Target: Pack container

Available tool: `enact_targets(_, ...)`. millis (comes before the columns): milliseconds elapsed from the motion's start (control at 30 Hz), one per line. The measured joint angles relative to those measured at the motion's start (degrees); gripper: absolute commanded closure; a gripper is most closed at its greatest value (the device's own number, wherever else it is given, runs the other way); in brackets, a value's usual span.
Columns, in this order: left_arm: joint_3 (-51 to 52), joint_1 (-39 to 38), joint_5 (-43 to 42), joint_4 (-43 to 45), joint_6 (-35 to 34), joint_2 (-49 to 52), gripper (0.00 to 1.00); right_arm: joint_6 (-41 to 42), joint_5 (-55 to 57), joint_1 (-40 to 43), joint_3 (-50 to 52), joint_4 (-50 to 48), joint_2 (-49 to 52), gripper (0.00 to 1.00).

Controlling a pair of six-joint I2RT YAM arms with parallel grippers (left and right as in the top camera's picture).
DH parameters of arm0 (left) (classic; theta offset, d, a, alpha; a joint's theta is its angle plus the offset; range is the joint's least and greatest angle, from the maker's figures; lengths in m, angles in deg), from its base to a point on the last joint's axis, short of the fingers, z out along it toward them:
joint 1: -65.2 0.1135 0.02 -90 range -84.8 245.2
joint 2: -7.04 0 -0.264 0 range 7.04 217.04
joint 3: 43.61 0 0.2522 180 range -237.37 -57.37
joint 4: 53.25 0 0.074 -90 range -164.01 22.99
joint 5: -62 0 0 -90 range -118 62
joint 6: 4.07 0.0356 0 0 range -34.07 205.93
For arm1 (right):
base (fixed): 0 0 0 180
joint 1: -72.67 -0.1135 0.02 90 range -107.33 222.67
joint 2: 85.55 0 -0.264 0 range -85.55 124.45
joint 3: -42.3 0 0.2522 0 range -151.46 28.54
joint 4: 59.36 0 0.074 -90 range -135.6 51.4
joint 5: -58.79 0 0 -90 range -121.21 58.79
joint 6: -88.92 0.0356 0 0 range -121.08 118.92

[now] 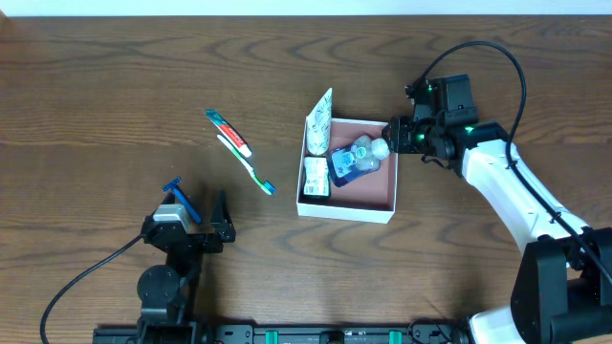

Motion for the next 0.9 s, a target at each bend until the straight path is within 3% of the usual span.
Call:
enact_targets(600,0.00,0.00,0.00,0.00,0.00,0.00,0.02,-0.02,0.00,0.00,1.55,-0.17,0.02,0.51)
enact_targets(900,0.00,0.00,0.00,0.00,0.00,0.00,0.02,0.07,-0.42,0.00,2.19,-2.38,0.04,0.74)
